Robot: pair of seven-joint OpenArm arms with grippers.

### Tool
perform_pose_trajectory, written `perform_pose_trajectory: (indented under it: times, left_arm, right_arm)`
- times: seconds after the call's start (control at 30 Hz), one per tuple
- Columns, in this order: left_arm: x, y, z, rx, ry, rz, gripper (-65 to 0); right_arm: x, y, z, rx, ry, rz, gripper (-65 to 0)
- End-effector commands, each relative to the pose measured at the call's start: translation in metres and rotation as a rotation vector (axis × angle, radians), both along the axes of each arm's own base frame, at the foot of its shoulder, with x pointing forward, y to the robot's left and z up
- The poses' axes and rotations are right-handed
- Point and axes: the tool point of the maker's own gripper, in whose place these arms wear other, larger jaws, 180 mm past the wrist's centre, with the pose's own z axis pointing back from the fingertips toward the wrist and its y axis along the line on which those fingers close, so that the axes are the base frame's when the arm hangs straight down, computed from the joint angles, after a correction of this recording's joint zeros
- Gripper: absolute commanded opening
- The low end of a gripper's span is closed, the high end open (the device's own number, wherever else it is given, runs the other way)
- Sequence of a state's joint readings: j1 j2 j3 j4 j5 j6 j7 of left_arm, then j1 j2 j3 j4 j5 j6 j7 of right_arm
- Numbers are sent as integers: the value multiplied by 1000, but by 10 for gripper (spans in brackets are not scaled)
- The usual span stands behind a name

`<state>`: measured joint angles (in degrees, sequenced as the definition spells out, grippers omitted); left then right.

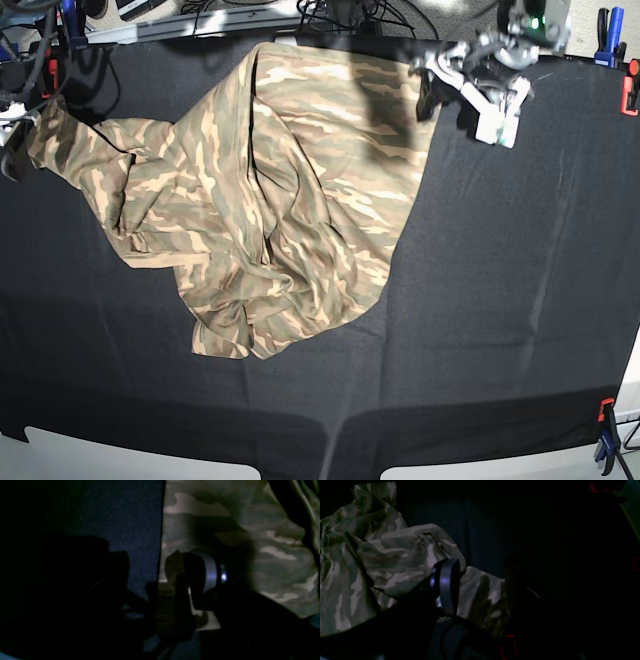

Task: Layout the t-shirt on the table in an organized manner, then fold the t-shirt properly
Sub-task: 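Hold the shirt with the right gripper while the left gripper repositions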

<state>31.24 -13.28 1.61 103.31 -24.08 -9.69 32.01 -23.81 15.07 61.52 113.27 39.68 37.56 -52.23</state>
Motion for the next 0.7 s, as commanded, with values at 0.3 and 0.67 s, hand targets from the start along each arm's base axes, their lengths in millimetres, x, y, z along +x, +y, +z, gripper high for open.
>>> perform_pose_trajectory:
  times: [0.3, 0.67]
  left_arm:
    - [-32, -32, -12, -81, 141, -41, -300]
    - [-43, -52, -7, -131, 126, -110, -547]
  right_arm:
    - [6, 1, 15, -25, -42, 31, -372]
    - [21, -4, 44, -80, -78, 111, -372]
